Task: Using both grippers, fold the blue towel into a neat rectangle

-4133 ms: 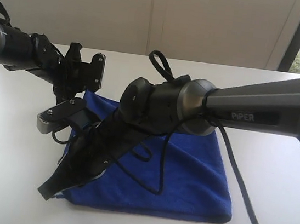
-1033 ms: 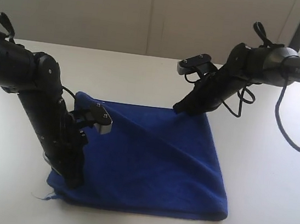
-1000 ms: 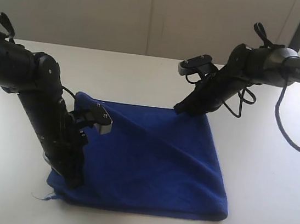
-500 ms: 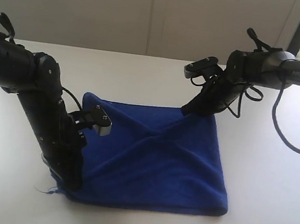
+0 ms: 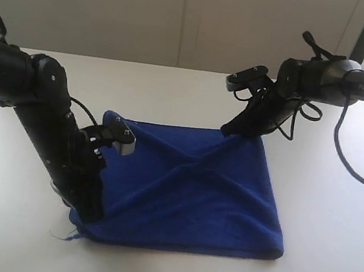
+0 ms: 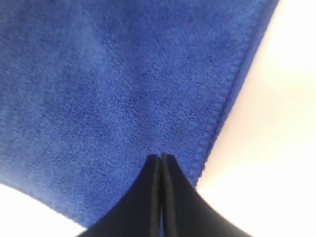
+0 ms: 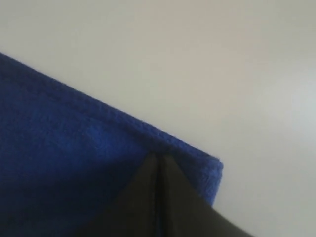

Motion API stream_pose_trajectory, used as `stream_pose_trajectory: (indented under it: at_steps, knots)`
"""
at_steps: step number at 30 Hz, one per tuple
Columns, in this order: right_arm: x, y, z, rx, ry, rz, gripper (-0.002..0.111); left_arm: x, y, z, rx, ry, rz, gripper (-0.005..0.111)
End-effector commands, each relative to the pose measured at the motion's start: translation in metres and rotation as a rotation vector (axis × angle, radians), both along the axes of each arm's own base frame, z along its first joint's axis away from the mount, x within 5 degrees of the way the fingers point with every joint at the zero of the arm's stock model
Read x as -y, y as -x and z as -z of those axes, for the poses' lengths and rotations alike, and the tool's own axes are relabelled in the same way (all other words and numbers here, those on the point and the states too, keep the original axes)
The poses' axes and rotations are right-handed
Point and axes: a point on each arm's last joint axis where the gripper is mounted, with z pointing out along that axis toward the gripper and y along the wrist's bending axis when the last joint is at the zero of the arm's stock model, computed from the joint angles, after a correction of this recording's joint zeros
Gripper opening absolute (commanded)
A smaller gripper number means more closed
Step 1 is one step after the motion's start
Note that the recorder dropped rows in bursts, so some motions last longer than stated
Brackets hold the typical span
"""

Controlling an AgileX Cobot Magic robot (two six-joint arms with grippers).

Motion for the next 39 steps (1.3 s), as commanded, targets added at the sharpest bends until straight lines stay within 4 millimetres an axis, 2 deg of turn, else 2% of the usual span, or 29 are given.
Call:
stream_pose_trajectory:
  at_steps: [1,4,7,10,13,14,16,22,26,29,31,33,35,39]
  knots:
    - [0.004,0.003,-0.030,0.051,-0.025,0.008,0.007,0.002,0.001,-0.041,0.110,0.076,-0.007,0.000]
    - [0.002,0.007,-0.044,0.050,-0.048,-0.007,0.017,0.002,-0.008,-0.057,0.243,0.107,-0.039,0.000]
    - [0.000,0.011,-0.050,0.020,-0.061,-0.029,0.023,0.002,-0.022,-0.058,0.354,0.124,-0.090,0.000]
    - [0.000,0.014,-0.048,-0.013,-0.060,-0.035,0.022,0.005,-0.034,-0.044,0.387,0.118,-0.124,0.000]
    - [-0.001,0.017,-0.046,-0.044,-0.067,-0.036,0.022,0.009,-0.042,-0.021,0.360,0.112,-0.164,0.000]
    - [-0.001,0.018,-0.046,-0.065,-0.070,-0.039,0.022,0.010,-0.046,-0.004,0.329,0.090,-0.168,0.000]
    - [-0.001,0.020,-0.045,-0.086,-0.069,-0.044,0.022,0.011,-0.047,0.015,0.285,0.064,-0.166,0.000]
    - [-0.001,0.021,-0.045,-0.091,-0.069,-0.043,0.022,0.005,-0.044,0.023,0.247,0.001,-0.097,0.000]
    - [-0.001,0.021,-0.045,-0.091,-0.069,-0.043,0.022,-0.011,-0.046,0.026,0.180,-0.018,-0.122,0.000]
    - [-0.001,0.021,-0.044,-0.097,-0.069,-0.044,0.022,-0.012,-0.047,0.025,0.182,-0.017,-0.125,0.000]
    - [-0.001,0.022,-0.044,-0.107,-0.071,-0.045,0.022,-0.012,-0.045,0.016,0.188,-0.001,-0.128,0.000]
    - [-0.003,0.024,-0.044,-0.133,-0.086,-0.059,0.022,-0.013,-0.044,-0.015,0.277,0.047,-0.146,0.000]
    - [-0.005,0.027,-0.043,-0.162,-0.094,-0.096,0.021,-0.014,-0.041,-0.036,0.343,0.077,-0.153,0.000]
    - [-0.007,0.038,-0.045,-0.254,-0.080,-0.168,0.006,-0.024,-0.030,-0.081,0.435,0.132,-0.176,0.000]
